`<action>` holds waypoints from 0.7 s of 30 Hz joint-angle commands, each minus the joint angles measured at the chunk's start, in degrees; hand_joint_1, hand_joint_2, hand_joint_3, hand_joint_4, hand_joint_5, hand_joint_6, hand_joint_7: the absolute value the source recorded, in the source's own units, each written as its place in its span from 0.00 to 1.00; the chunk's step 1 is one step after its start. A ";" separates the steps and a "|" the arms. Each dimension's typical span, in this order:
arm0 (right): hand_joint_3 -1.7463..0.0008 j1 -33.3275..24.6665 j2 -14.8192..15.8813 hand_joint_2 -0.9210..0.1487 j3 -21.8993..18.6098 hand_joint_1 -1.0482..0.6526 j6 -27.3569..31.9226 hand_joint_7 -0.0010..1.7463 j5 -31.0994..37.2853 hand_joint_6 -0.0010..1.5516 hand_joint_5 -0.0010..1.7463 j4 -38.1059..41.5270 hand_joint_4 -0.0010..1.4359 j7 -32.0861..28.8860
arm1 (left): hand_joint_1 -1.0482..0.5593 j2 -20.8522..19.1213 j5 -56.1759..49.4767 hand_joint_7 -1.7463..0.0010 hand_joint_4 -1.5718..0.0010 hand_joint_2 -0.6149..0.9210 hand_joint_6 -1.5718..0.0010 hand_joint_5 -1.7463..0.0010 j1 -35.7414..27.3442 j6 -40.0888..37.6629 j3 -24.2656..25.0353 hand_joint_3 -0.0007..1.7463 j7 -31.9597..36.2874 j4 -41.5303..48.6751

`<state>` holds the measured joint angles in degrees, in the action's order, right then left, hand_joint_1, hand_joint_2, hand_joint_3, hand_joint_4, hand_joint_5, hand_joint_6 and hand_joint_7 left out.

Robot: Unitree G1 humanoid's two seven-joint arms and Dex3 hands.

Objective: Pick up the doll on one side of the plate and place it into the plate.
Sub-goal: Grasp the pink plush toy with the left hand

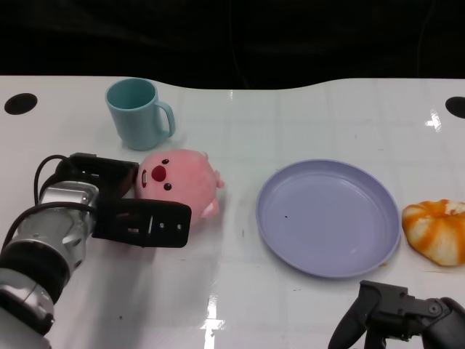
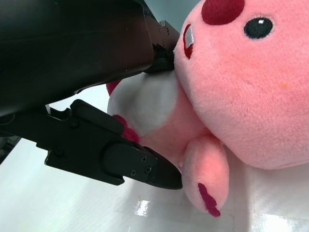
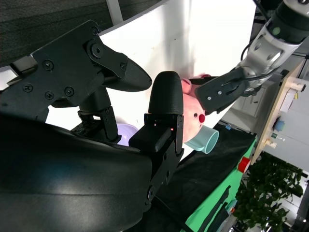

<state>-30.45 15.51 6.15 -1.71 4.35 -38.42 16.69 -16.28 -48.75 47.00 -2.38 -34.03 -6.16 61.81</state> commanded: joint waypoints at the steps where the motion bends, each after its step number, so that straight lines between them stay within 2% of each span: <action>1: 0.38 -0.56 0.17 0.35 -0.24 0.55 0.81 0.72 -0.29 0.39 0.95 -0.96 0.46 -0.22 | 0.34 1.44 1.63 0.97 0.72 1.00 0.64 0.93 -1.54 2.00 -0.40 0.05 -0.07 4.47; 3: 0.38 -0.58 0.23 0.35 -0.25 0.55 0.93 0.72 0.02 0.39 0.95 -1.22 0.47 -0.30 | 0.38 2.04 3.13 0.96 0.58 1.00 0.48 0.93 -1.93 3.37 0.26 0.03 1.24 5.99; 4: 0.38 -0.56 0.26 0.35 -0.27 0.55 1.10 0.72 0.17 0.39 0.95 -1.35 0.47 -0.33 | 0.40 2.30 3.38 0.95 0.46 1.00 0.40 0.90 -2.03 3.76 0.16 0.03 1.83 6.68; 7: 0.38 -0.44 0.23 0.35 -0.32 0.55 1.32 0.72 -0.22 0.40 0.95 -1.39 0.47 -0.09 | 0.40 2.85 3.23 0.97 0.36 1.00 0.37 0.85 -2.25 4.26 -0.84 0.03 3.06 8.30; 8: 0.38 -0.41 0.24 0.35 -0.35 0.55 1.40 0.72 -0.33 0.40 0.95 -1.40 0.46 -0.03 | 0.42 2.91 3.32 0.98 0.42 1.00 0.36 0.56 -2.48 4.42 -0.99 0.02 3.55 8.57; 9: 0.38 -0.40 0.25 0.35 -0.40 0.55 1.38 0.73 -0.39 0.39 0.95 -1.34 0.46 0.00 | 0.44 2.95 3.58 0.99 0.48 1.00 0.36 0.38 -2.83 4.47 -0.91 0.02 4.15 8.74; 10: 0.38 -0.39 0.26 0.35 -0.44 0.55 1.26 0.73 -0.41 0.39 0.95 -1.26 0.46 0.00 | 0.45 2.98 3.81 0.99 0.52 1.00 0.37 0.30 -3.18 4.52 -0.80 0.06 4.92 8.90; 11: 0.38 -0.36 0.26 0.36 -0.47 0.55 1.06 0.73 -0.31 0.39 0.95 -1.15 0.46 -0.06 | 0.45 2.94 4.00 0.99 0.56 1.00 0.37 0.17 -3.53 4.72 -0.68 0.09 5.96 8.91; 13: 0.38 -0.25 0.29 0.36 -0.51 0.55 0.91 0.73 -0.26 0.40 0.95 -0.98 0.47 -0.06 | 0.46 2.63 4.53 0.98 0.59 1.00 0.34 0.06 -4.27 5.70 -0.33 0.12 8.77 8.66; 15: 0.38 -0.12 0.35 0.36 -0.58 0.55 0.95 0.73 -0.36 0.39 0.94 -0.83 0.46 0.04 | 0.46 2.02 5.31 0.95 0.57 1.00 0.29 0.02 -5.44 7.79 0.51 0.12 14.08 7.54; 16: 0.38 -0.03 0.36 0.36 -0.62 0.55 0.96 0.73 -0.42 0.39 0.94 -0.72 0.46 0.07 | 0.47 1.80 5.56 0.86 0.55 1.00 0.29 0.01 -6.02 8.52 0.93 0.12 16.90 6.97; 17: 0.38 0.05 0.37 0.36 -0.65 0.55 0.98 0.73 -0.45 0.39 0.95 -0.64 0.46 0.10 | 0.48 1.66 5.88 0.59 0.53 1.00 0.40 0.00 -6.57 9.14 1.40 0.13 19.52 6.44; 19: 0.38 0.20 0.38 0.36 -0.66 0.56 1.21 0.73 -0.45 0.40 0.95 -0.68 0.47 0.15 | 0.51 1.61 7.19 0.22 0.50 1.00 0.55 0.00 -7.94 10.89 2.92 0.12 25.37 5.46; 21: 0.38 0.34 0.32 0.36 -0.65 0.56 1.36 0.73 -0.60 0.40 0.95 -0.59 0.47 0.18 | 0.52 1.81 8.94 0.07 0.46 0.99 0.58 0.00 -9.40 12.58 4.90 0.15 30.25 4.35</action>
<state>-30.21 15.52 6.04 -0.80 4.54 -39.01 16.82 -15.10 -40.76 40.38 8.66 -29.67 22.52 66.49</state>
